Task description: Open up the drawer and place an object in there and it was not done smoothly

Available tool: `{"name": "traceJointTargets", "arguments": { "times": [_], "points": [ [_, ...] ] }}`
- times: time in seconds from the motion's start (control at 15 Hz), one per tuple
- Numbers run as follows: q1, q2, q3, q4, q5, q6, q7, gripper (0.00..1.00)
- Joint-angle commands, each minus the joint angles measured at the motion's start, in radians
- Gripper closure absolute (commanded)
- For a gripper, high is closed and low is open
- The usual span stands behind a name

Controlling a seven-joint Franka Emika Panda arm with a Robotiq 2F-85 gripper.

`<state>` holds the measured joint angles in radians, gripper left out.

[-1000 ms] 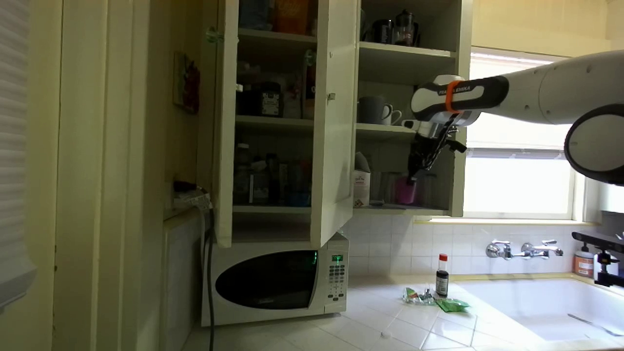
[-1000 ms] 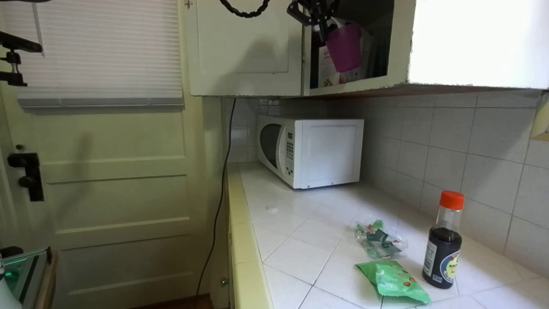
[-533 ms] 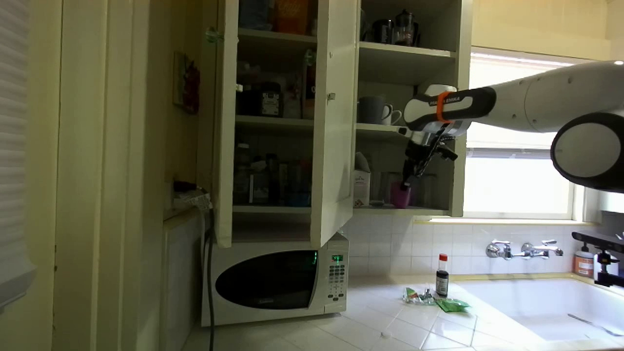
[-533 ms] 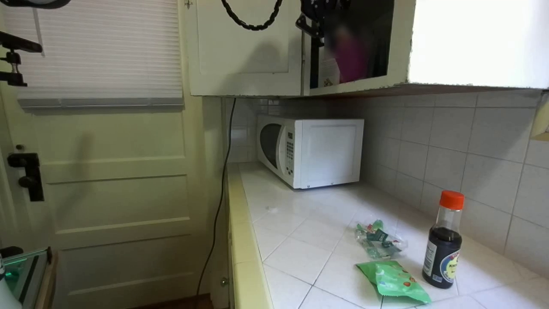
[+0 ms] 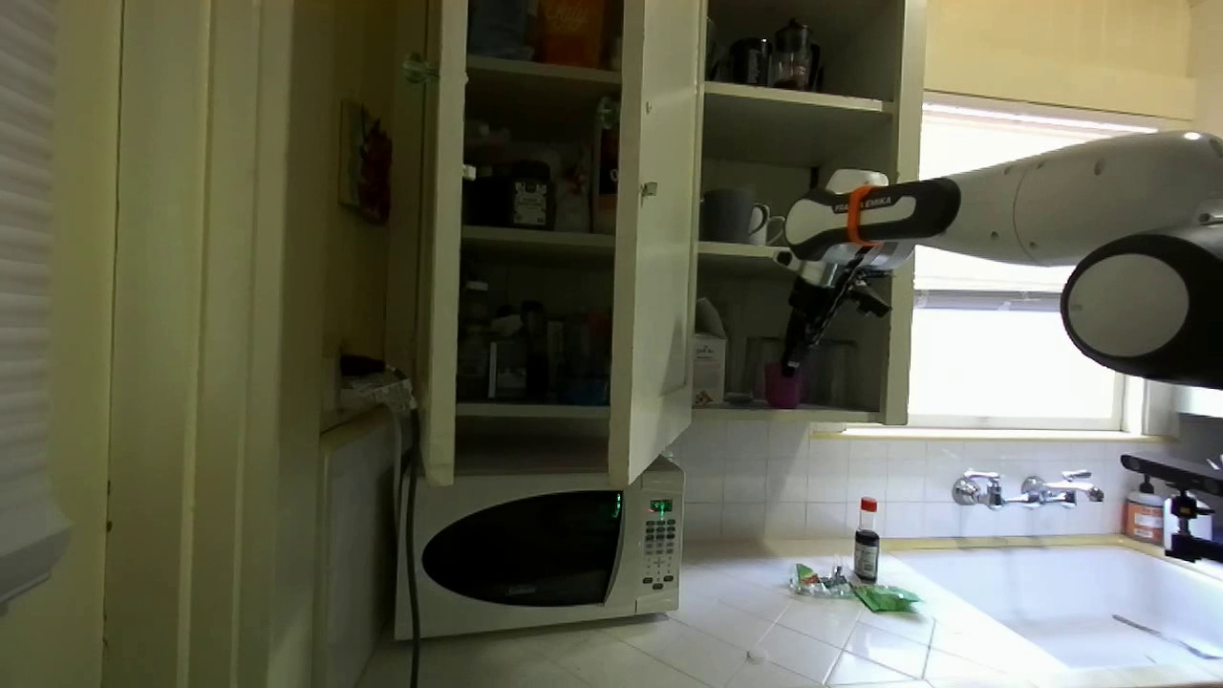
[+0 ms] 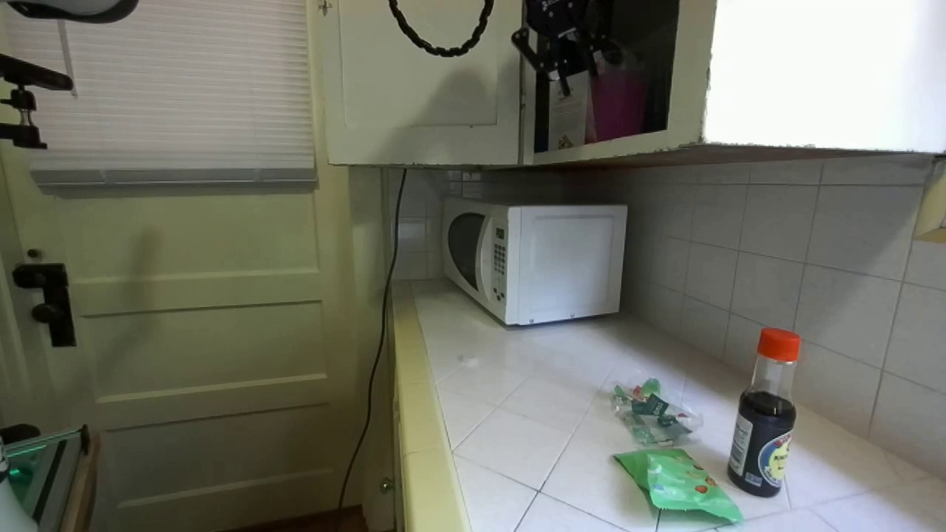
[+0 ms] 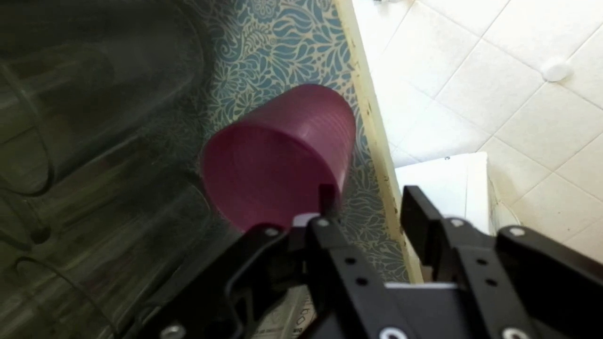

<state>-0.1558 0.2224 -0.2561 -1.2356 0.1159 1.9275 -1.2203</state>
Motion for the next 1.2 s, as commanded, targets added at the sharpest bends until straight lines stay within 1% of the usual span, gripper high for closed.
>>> {"name": "traceJointTargets", "arguments": {
  "times": [0.0,0.2,0.27,0.47,0.6,0.73,0.93,1.07,1.13],
  "points": [
    [-0.004,0.026,-0.001,0.037,0.009,0.002,0.017,0.26],
    [0.0,0.026,-0.002,0.036,-0.002,0.019,0.022,0.04],
    [0.004,0.023,-0.005,0.032,-0.013,0.031,0.032,0.0],
    [0.025,-0.002,-0.025,0.006,-0.104,0.069,0.133,0.0],
    [0.046,-0.035,-0.045,-0.034,-0.208,0.079,0.249,0.0],
    [0.062,-0.077,-0.056,-0.084,-0.296,0.077,0.355,0.0],
    [0.084,-0.163,-0.061,-0.186,-0.414,0.111,0.523,0.0],
    [0.093,-0.236,-0.047,-0.267,-0.458,0.116,0.559,0.0],
    [0.095,-0.289,-0.035,-0.327,-0.452,0.131,0.528,0.0]
  ]
}}
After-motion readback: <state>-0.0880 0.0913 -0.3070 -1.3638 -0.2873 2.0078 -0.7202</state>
